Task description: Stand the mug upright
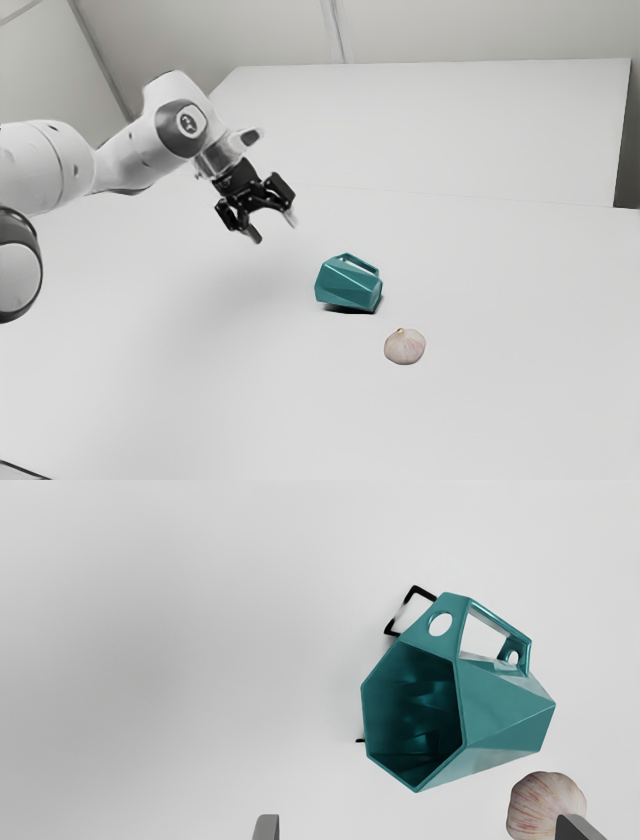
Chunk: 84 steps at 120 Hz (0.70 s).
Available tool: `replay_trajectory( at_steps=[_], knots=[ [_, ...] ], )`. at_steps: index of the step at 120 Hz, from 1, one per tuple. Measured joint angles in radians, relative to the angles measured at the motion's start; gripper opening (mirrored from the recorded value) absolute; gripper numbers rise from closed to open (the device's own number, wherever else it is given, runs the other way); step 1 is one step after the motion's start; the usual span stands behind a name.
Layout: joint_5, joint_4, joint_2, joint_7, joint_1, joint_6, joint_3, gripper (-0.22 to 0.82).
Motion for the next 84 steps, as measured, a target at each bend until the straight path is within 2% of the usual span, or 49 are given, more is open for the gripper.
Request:
replay_trajectory(
  at_steps=[22, 84],
  knots=[
    [-0.109, -0.04, 0.044, 0.145, 0.021, 0.08, -0.035, 0.6],
    [-0.296, -0.056, 0.107, 0.512, 0.025, -0.053, -0.037, 0.6]
  ],
)
